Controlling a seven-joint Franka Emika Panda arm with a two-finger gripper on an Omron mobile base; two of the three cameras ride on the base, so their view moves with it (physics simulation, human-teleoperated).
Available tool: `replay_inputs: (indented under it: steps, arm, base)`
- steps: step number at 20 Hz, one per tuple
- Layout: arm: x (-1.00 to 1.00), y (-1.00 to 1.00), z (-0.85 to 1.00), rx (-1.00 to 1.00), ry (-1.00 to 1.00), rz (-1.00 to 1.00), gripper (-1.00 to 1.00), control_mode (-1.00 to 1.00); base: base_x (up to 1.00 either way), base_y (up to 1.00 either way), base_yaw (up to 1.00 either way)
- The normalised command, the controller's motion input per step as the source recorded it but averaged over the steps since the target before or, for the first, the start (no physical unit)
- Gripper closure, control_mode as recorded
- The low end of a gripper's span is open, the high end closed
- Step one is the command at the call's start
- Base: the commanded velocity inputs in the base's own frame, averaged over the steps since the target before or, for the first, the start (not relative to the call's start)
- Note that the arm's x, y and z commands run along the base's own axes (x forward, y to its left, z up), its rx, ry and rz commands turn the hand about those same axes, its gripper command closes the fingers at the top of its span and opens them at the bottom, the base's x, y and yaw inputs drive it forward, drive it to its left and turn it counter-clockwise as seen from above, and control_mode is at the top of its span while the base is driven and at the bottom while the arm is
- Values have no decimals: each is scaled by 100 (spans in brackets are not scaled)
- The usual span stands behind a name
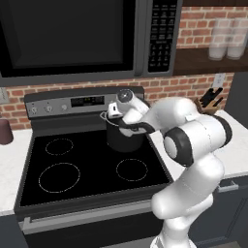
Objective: Put the cucumber and garlic in the pot. Retrieve the spatula and lightly stir the vegetables in the pot.
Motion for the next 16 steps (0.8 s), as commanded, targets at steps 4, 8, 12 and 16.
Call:
replay_inputs:
  steps: [4,8,12,16]
  arm:
    - [-100,-19,39,0,0,0,-100,-100]
    - [-100,-62,27,4,3,-2,-100,-100]
    - [-100,-99,38,5,13,-2,-100,-100]
    - [-100,-100,12,2,19,0,-100,-100]
  base:
    - [0,0,0]
    - [0,0,0]
    - [0,0,0]
    - [0,0,0]
